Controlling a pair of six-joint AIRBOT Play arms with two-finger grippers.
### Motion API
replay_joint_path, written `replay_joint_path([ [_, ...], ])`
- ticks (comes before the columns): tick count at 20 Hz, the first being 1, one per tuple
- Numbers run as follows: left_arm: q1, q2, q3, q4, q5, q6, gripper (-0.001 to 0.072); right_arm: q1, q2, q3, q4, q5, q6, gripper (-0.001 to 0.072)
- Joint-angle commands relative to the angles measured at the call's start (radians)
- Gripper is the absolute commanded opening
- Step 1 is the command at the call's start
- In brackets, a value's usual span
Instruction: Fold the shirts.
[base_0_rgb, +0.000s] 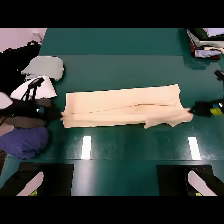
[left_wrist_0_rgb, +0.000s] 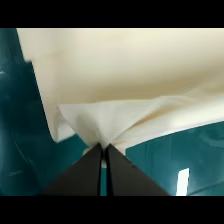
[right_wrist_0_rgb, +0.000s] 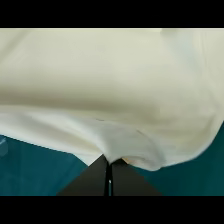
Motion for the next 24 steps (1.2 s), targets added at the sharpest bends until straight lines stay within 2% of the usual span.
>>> replay_joint_path([
  [1,0.0,-0.199,0.111,-0.001,0.159,0.009,0.0024,0.1,-0.278,0.194,0.005,-0.08,0.005,0.0012],
  [6,0.0,-0.461,0.331,-0.008,0.177,0.027,0.0024,0.141,-0.566,0.446,0.005,-0.077,0.064,0.0013],
  [11,0.0,-0.528,0.385,-0.009,0.25,0.033,0.0028,0.14,-0.691,0.627,0.012,-0.043,0.074,0.0029],
  [12,0.0,-0.528,0.385,-0.009,0.265,0.03,0.0248,0.139,-0.703,0.658,0.017,-0.039,0.078,0.0208],
  [13,0.0,-0.528,0.385,-0.009,0.273,0.012,0.0557,0.139,-0.711,0.683,0.018,-0.039,0.08,0.0387],
  [14,0.001,-0.528,0.392,-0.009,0.268,-0.003,0.062,0.135,-0.713,0.707,0.016,-0.035,0.08,0.041],
  [18,0.002,-0.526,0.506,-0.001,0.104,0.009,0.0612,0.066,-0.712,0.766,0.016,0.104,0.067,0.041],
  [19,0.002,-0.526,0.538,-0.001,0.056,0.008,0.0503,0.039,-0.712,0.766,0.016,0.157,0.057,0.041],
  [20,0.0,-0.526,0.565,-0.005,0.022,0.009,0.0242,0.008,-0.711,0.753,0.019,0.194,0.049,0.041],
  [21,0.0,-0.526,0.583,-0.016,0.006,0.009,0.0032,-0.021,-0.705,0.73,0.035,0.213,0.041,0.041],
  [23,0.0,-0.526,0.591,-0.066,0.003,0.011,0.0025,-0.085,-0.692,0.659,0.101,0.207,0.02,0.0412],
  [24,0.0,-0.527,0.59,-0.095,0.001,0.011,0.0025,-0.115,-0.69,0.618,0.142,0.201,0.005,0.0514],
])
